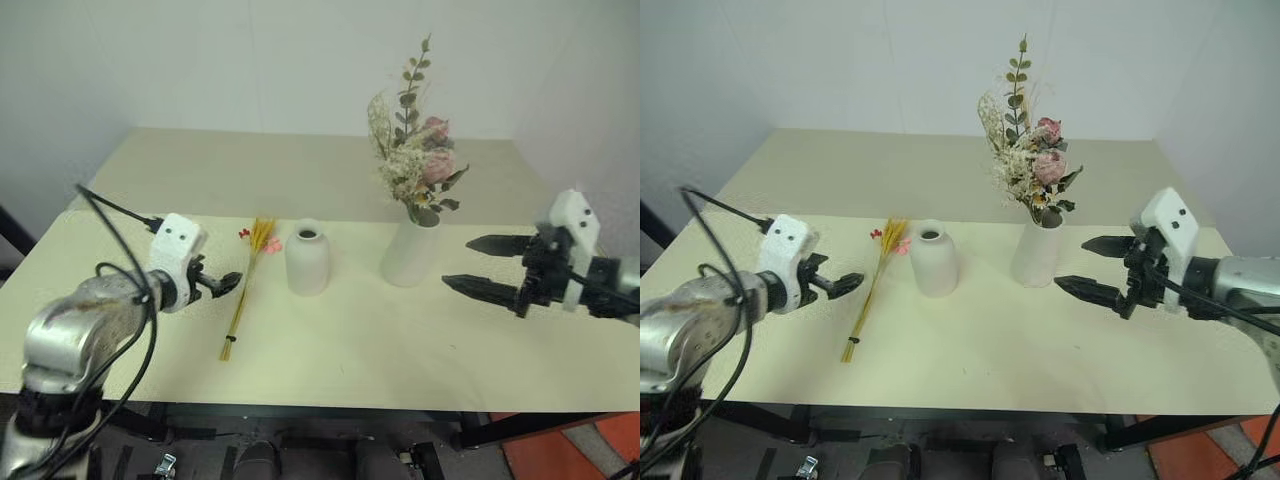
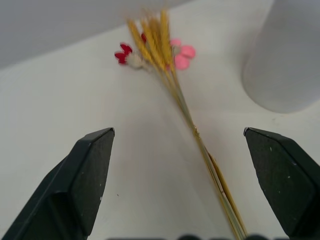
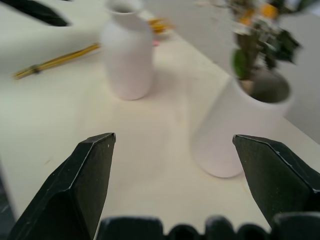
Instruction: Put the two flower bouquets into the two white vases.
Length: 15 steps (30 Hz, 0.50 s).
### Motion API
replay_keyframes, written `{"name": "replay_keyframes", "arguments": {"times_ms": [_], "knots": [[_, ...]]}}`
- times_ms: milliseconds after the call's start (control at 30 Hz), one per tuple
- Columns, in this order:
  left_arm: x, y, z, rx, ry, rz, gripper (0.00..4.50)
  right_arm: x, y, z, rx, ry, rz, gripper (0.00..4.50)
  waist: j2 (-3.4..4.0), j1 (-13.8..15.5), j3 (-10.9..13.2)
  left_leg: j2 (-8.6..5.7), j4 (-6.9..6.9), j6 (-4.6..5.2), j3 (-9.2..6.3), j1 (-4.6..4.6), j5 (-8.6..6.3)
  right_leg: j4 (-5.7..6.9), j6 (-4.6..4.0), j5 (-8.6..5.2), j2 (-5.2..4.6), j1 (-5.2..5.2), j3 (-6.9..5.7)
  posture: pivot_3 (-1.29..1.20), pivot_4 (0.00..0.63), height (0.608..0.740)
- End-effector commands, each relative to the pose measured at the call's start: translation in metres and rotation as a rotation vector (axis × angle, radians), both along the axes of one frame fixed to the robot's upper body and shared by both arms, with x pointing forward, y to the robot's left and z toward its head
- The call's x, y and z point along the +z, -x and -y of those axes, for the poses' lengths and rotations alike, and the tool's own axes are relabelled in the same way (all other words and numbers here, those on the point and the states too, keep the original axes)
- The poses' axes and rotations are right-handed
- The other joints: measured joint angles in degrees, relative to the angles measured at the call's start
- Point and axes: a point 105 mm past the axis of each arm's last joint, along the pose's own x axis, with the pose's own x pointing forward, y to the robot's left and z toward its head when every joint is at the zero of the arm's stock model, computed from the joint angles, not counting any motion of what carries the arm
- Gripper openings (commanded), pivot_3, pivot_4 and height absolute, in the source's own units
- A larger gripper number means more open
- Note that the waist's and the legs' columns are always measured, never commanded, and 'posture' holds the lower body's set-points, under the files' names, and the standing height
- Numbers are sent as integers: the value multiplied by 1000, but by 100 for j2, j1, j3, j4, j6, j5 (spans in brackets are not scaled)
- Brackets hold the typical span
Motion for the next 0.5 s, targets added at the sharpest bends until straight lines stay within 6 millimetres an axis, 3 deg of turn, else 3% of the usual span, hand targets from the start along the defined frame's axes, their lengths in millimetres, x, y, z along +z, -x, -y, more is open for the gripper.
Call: {"name": "replay_keyframes", "arguments": {"times_ms": [33, 200, 333, 433, 500], "knots": [[-13, -8, 8, 13, -11, -104, 4500, 17, 9, -7, 68, 38, 67, 4448, -2, -27, -2, -1, 0, 0, 0, 0, 0, -1, 3, 1, 0, 1, 1, 0, 150, 740], [-24, -17, 25, -34, 1, -188, 4500, 16, -2, -6, 7, 50, 81, 4448, -3, -26, -2, -2, -4, 0, 0, -17, -1, -3, 21, 10, -1, -20, 4, 0, 150, 740], [-31, -24, 27, -26, -16, -228, 4500, 18, 0, -13, 8, 10, 100, 4448, -3, 3, -1, -6, -4, 0, -4, -20, 0, 0, 19, 8, -3, -19, 2, 0, 150, 740], [-34, -28, 28, -31, -40, -236, 3949, 16, 2, -15, 5, 5, 99, 4500, -3, 7, -1, -13, -3, 0, -4, -19, 0, 0, 24, 10, -9, -16, 4, 0, 150, 740], [-34, -32, 29, -30, -36, -234, 3303, 13, 3, -15, -3, 9, 102, 4500, -3, 8, -2, -14, -3, -1, -5, -19, 0, 0, 25, 11, -10, -16, 3, 0, 150, 740]]}}
